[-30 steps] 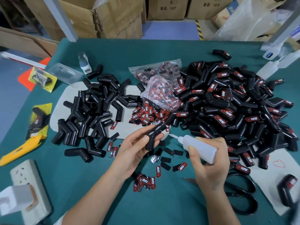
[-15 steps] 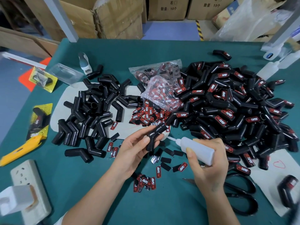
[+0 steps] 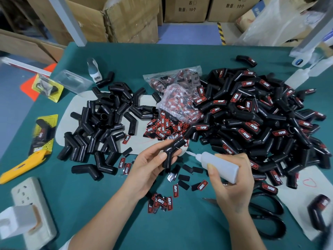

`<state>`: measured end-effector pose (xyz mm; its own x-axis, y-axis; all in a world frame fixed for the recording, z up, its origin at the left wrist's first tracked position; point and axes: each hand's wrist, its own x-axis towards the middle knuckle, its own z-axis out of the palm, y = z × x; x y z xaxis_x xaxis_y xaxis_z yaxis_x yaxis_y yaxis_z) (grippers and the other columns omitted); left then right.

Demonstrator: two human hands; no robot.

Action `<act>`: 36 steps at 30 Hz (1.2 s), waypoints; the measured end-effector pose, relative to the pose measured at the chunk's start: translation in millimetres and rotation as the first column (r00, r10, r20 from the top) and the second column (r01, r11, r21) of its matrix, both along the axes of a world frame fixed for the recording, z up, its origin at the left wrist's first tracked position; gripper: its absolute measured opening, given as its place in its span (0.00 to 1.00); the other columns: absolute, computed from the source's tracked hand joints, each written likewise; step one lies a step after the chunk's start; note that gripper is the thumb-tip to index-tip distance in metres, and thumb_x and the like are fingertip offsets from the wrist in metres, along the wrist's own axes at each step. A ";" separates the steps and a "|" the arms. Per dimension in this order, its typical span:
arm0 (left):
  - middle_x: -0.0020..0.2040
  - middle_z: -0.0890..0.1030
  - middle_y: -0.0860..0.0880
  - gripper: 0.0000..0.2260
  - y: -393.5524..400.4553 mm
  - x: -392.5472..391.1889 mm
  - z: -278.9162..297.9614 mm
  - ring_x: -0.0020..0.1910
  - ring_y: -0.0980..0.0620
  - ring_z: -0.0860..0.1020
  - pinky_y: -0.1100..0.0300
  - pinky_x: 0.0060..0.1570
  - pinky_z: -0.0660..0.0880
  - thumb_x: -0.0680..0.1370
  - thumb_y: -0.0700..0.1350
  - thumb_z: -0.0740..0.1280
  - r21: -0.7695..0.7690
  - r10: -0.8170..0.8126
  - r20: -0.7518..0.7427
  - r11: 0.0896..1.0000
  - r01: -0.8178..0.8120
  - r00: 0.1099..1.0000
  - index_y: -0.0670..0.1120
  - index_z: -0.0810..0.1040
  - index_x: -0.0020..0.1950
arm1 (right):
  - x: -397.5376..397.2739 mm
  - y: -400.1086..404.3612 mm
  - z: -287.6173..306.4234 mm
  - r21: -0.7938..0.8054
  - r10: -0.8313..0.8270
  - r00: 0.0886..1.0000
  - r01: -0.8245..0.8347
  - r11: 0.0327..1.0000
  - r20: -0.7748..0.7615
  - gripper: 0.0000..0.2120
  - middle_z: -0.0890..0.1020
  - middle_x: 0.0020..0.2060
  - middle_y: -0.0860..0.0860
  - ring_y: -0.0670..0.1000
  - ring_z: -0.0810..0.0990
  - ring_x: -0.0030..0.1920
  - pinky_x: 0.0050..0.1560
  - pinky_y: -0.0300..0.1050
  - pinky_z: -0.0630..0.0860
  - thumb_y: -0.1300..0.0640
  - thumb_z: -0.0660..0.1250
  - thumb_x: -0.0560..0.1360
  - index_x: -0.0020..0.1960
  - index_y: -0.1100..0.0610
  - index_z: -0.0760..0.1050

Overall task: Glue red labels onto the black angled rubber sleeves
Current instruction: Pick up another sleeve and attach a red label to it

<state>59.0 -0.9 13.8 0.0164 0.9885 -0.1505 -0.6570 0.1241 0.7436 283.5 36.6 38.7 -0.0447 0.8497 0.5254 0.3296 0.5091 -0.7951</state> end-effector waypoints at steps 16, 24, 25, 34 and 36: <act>0.70 0.78 0.33 0.21 -0.4 -0.7 -2.9 0.70 0.36 0.78 0.57 0.65 0.78 0.82 0.41 0.72 0.019 0.003 -0.039 1.000 -0.003 0.999 0.40 0.76 0.75 | -0.7 1.1 0.4 0.038 -0.028 1.000 0.028 0.999 0.004 0.10 0.78 0.50 0.44 0.36 0.75 0.52 0.52 0.30 0.70 0.56 0.71 0.76 0.55 0.55 0.77; 0.70 0.78 0.34 0.21 -0.4 1.3 -0.8 0.69 0.37 0.79 0.56 0.65 0.78 0.80 0.43 0.74 0.021 0.015 -0.050 1.000 -0.014 0.999 0.41 0.77 0.73 | -0.7 1.4 0.4 0.037 -0.046 0.999 0.047 0.998 -0.014 0.10 0.76 0.53 0.37 0.36 0.75 0.51 0.52 0.30 0.71 0.56 0.70 0.76 0.55 0.55 0.76; 0.70 0.78 0.34 0.22 -0.3 1.9 -0.6 0.69 0.36 0.79 0.56 0.65 0.77 0.80 0.43 0.74 0.019 0.017 -0.049 1.000 -0.016 0.999 0.41 0.78 0.73 | -1.1 0.8 0.4 0.041 -0.037 0.999 0.037 0.998 -0.007 0.10 0.77 0.51 0.42 0.36 0.75 0.52 0.52 0.30 0.71 0.56 0.70 0.75 0.55 0.57 0.76; 0.71 0.78 0.35 0.21 -0.6 0.7 -2.5 0.70 0.36 0.78 0.55 0.66 0.77 0.81 0.42 0.73 0.027 0.014 -0.072 1.000 -0.012 0.997 0.41 0.77 0.74 | -0.3 1.1 -0.2 0.038 -0.038 0.999 0.038 0.999 -0.002 0.10 0.76 0.52 0.42 0.37 0.75 0.51 0.51 0.31 0.71 0.56 0.71 0.75 0.55 0.56 0.77; 0.71 0.78 0.35 0.21 -0.6 0.4 -3.0 0.70 0.36 0.78 0.56 0.65 0.77 0.81 0.42 0.73 0.027 0.015 -0.074 1.000 -0.013 0.997 0.41 0.77 0.74 | -0.6 1.0 -0.2 0.044 -0.025 1.000 0.025 0.999 0.002 0.10 0.77 0.51 0.43 0.37 0.75 0.52 0.52 0.31 0.71 0.56 0.71 0.75 0.55 0.56 0.77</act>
